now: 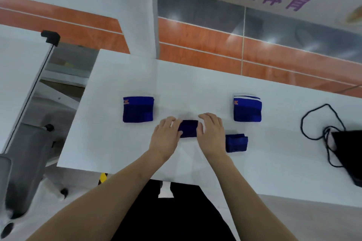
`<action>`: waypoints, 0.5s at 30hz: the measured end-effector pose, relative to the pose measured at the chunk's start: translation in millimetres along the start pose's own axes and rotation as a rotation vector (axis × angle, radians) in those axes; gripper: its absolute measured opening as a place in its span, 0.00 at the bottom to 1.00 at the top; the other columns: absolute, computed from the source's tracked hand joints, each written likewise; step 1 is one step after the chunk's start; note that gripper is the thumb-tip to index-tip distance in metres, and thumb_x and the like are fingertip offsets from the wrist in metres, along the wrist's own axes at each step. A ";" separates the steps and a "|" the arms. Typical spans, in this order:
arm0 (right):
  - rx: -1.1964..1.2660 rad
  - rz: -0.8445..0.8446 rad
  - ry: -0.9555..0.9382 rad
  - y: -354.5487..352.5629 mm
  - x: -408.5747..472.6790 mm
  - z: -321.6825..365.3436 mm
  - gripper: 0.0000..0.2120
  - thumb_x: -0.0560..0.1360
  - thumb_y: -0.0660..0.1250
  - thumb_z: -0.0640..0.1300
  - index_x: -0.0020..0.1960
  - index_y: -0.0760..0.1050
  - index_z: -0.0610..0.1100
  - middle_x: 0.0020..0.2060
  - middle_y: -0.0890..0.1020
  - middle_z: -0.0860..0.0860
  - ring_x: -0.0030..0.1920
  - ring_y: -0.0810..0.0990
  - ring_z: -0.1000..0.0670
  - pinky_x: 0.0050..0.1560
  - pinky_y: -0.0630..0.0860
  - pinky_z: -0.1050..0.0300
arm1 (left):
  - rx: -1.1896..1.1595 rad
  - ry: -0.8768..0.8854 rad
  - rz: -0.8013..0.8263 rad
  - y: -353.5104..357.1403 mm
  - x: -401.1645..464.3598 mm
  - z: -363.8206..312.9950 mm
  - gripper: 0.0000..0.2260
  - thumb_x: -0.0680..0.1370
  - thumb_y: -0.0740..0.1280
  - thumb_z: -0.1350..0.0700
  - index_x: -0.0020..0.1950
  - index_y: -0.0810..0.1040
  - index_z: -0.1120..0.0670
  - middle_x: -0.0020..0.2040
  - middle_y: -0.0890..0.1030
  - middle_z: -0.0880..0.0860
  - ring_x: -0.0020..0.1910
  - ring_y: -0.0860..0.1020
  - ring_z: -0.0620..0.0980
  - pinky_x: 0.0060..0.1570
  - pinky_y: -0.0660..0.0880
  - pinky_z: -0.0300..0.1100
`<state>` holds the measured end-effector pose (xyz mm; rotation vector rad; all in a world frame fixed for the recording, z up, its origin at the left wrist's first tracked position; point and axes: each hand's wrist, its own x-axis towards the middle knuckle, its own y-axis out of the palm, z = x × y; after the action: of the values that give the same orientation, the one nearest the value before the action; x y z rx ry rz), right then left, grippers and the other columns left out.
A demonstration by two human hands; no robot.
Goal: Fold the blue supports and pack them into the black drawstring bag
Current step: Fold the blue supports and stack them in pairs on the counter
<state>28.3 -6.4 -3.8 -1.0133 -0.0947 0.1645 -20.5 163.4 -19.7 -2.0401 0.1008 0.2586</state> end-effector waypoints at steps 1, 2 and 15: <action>0.001 0.009 0.027 -7.4 -4.6 -13.7 0.12 0.79 0.67 0.38 0.62 0.80 0.43 0.60 0.81 0.49 0.62 0.76 0.46 0.61 0.78 0.48 | 0.002 -0.002 0.022 3.9 2.9 -9.6 0.19 0.83 0.63 0.52 0.73 0.69 0.53 0.70 0.71 0.53 0.66 0.71 0.55 0.62 0.72 0.49; -0.011 0.023 0.047 -14.8 -8.8 -26.5 0.12 0.79 0.66 0.38 0.62 0.80 0.43 0.60 0.81 0.49 0.63 0.75 0.46 0.62 0.77 0.47 | 0.009 -0.008 0.043 7.5 6.6 -17.6 0.20 0.82 0.64 0.51 0.74 0.68 0.54 0.73 0.69 0.54 0.69 0.69 0.56 0.65 0.70 0.50; -0.271 0.488 0.058 -66.5 -25.1 -139.9 0.32 0.77 0.63 0.36 0.79 0.61 0.50 0.81 0.60 0.54 0.83 0.51 0.46 0.79 0.57 0.46 | 0.184 -0.125 0.173 52.0 24.3 -46.8 0.26 0.81 0.66 0.51 0.77 0.62 0.50 0.69 0.72 0.52 0.65 0.71 0.55 0.56 0.72 0.49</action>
<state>31.4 -162.4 -20.9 -1.2983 0.1911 0.5789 0.3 98.8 -49.3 -1.8299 0.2161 0.4676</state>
